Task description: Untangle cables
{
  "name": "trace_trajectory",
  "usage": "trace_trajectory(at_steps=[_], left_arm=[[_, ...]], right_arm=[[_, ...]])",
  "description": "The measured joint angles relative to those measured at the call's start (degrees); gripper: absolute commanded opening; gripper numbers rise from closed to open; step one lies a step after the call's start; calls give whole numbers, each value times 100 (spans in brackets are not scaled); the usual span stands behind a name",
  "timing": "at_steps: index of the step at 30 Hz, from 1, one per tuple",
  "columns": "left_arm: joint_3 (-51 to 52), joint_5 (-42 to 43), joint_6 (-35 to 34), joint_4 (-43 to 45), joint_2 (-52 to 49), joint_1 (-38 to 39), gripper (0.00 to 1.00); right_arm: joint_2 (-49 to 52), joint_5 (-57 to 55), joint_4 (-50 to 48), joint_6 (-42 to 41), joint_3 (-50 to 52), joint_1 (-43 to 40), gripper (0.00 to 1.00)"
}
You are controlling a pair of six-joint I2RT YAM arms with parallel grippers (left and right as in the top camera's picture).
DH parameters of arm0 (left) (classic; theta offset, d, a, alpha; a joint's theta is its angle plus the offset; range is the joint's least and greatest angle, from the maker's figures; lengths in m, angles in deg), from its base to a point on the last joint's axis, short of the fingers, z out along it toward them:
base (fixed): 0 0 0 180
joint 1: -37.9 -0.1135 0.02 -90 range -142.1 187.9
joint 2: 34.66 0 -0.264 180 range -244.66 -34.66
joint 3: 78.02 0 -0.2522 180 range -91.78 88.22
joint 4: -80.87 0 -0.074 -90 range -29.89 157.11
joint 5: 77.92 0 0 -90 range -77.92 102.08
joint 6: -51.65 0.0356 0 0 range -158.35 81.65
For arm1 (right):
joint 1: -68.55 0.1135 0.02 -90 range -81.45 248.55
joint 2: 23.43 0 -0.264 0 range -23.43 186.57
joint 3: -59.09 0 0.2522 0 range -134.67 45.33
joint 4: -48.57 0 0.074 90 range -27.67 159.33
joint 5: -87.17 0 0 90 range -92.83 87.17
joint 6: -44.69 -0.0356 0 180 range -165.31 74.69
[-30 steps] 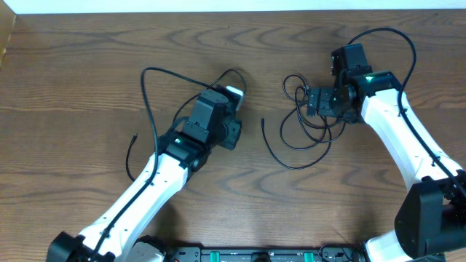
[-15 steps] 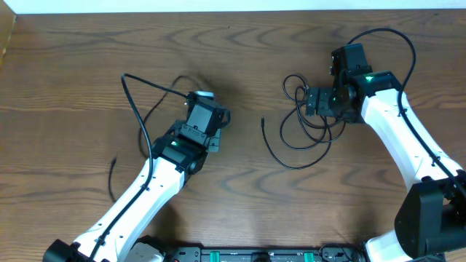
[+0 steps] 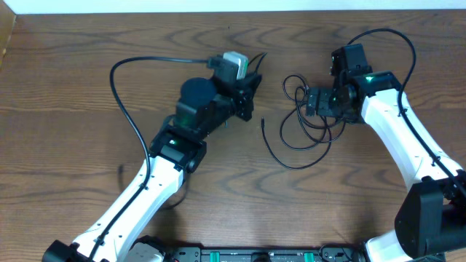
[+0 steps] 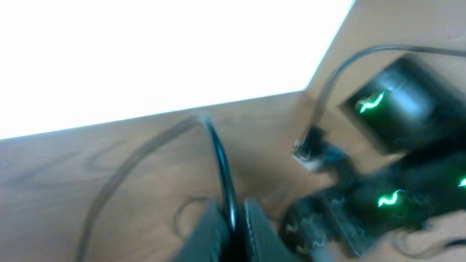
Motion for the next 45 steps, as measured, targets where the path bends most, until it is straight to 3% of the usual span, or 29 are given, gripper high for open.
trace_trajectory(at_steps=[3, 10, 13, 15, 19, 26, 33, 38, 41, 42, 45], left_arm=[[-15, 382, -284, 793, 4, -173, 8], [-155, 1215, -1040, 1427, 7, -861, 8], [-264, 1578, -1204, 708, 24, -1080, 8], [-289, 1587, -1239, -273, 39, -1220, 8], [-284, 734, -1314, -2006, 31, -1408, 8], [-284, -542, -1309, -3344, 35, -1412, 8], [-284, -918, -1311, -3687, 35, -1412, 8], [-282, -960, -1152, -3042, 35, -1412, 8], [-245, -664, -765, -1401, 28, -1419, 8], [-247, -470, -649, -459, 20, -1419, 8], [-302, -94, -715, 1117, 24, -1414, 8]], right_arm=[[0, -2, 9, 0, 0, -118, 99], [0, -4, 52, -2, 0, -411, 99], [0, -4, 59, 0, 0, -474, 99], [0, -4, 79, -2, 0, -479, 99], [0, -4, 76, -2, 0, -479, 99], [0, -4, 74, -2, 0, -479, 99], [0, 68, 70, -52, 0, -479, 99], [0, 317, 177, -90, 2, -479, 99], [0, 404, 219, -116, 2, -479, 99], [0, 428, 225, -129, 4, -479, 99], [0, 468, 225, -149, 11, -479, 99]])
